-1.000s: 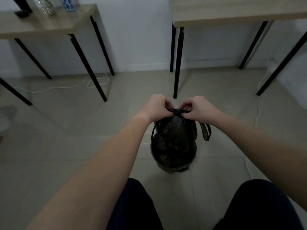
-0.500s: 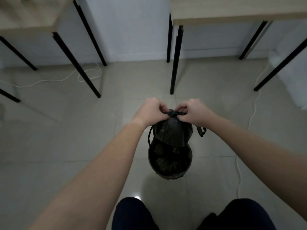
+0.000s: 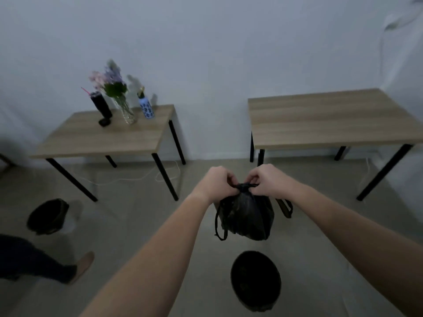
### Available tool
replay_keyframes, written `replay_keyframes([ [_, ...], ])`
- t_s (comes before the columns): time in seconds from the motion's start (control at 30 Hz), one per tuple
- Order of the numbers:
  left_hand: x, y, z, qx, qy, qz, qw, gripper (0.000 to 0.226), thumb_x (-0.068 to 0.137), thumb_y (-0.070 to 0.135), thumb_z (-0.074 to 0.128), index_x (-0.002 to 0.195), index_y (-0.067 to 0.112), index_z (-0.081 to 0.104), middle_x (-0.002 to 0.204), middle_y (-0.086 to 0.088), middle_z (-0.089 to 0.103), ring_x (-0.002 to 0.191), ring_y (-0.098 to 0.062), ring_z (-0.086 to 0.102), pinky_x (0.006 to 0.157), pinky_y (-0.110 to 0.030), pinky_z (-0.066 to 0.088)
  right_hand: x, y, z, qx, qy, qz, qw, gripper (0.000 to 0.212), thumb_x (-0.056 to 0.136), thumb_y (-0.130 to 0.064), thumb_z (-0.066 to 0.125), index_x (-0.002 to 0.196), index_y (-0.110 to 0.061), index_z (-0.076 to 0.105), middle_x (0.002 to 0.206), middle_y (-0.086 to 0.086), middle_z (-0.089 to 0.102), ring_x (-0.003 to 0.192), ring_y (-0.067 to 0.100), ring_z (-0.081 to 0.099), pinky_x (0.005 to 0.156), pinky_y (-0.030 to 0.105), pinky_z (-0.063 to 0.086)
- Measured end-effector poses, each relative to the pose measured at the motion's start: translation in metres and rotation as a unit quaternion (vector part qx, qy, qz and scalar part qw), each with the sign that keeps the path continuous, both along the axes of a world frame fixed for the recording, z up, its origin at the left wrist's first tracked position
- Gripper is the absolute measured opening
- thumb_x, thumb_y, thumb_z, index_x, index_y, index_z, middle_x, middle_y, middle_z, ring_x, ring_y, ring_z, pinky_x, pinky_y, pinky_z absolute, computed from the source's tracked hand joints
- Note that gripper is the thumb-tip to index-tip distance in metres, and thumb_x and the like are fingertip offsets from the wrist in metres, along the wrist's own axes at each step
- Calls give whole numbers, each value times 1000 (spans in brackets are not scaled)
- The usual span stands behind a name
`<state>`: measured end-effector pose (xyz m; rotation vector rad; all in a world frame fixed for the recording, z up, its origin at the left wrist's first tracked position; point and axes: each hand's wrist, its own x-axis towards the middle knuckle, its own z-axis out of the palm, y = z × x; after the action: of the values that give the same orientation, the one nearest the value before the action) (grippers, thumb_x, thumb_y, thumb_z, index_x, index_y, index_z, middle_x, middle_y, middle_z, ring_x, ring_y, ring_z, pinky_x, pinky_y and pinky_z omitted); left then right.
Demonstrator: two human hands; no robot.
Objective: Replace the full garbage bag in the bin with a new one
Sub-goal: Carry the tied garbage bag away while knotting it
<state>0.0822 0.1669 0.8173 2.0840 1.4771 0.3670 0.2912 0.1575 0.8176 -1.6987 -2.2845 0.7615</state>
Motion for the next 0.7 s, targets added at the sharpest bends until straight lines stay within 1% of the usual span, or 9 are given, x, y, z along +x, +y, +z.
replay_keyframes([
  [0.13,-15,-3,64,35,11,-5,999,6,75,17,84,80,18,81,68,12,70,69,-8,67,64,-14,48,-17,4,63,27,-18,22,999,23,80,-18,74,102,-22,79,89,-2,76,83,11,71,75,26,58],
  [0.17,-20,-4,77,44,12,-3,999,7,75,17,84,82,18,81,69,13,70,70,-8,67,64,-13,49,-22,4,77,34,-20,26,999,22,80,-18,74,100,-23,79,86,-3,75,79,10,69,70,23,56],
  [0.23,-30,-5,102,61,12,1,998,7,76,18,85,82,17,81,73,9,73,74,-9,71,68,-17,54,-32,5,103,51,-21,33,998,19,79,-18,74,95,-26,79,79,-9,72,72,6,67,61,16,49],
  [0.33,-47,-5,134,89,16,6,996,8,76,18,84,83,17,82,79,5,78,77,-10,73,72,-23,57,-47,6,135,80,-11,40,996,18,79,-17,75,96,-24,79,76,-8,71,74,10,69,66,24,54],
  [0.43,-65,-7,159,111,7,23,994,7,75,19,85,81,18,81,83,3,79,79,-12,74,73,-25,57,-63,7,160,104,-4,49,993,20,80,-15,76,98,-20,80,79,-4,73,74,12,68,70,25,53],
  [0.53,-85,-13,179,121,-6,38,992,9,75,21,84,76,23,76,108,8,78,81,-11,71,83,-28,58,-83,9,179,115,-4,57,992,21,80,-16,76,100,-23,80,86,-3,76,80,14,70,75,28,54],
  [0.57,-92,-15,184,125,-3,37,991,10,75,21,84,75,25,75,110,8,78,80,-11,70,84,-29,59,-89,10,184,119,-3,59,991,21,80,-18,76,100,-24,80,87,-3,76,82,14,70,77,29,55],
  [0.63,-105,-18,195,137,13,34,990,9,75,20,84,76,23,75,95,4,80,76,-15,72,77,-31,61,-102,11,192,129,-3,66,989,21,79,-21,77,98,-28,80,88,-5,77,83,12,70,76,28,54],
  [0.7,-119,-21,205,147,24,35,988,7,75,18,84,78,19,77,79,3,77,75,-14,73,73,-32,61,-116,13,199,142,-3,81,987,19,78,-23,78,96,-29,80,83,-8,75,78,7,67,70,25,52],
])
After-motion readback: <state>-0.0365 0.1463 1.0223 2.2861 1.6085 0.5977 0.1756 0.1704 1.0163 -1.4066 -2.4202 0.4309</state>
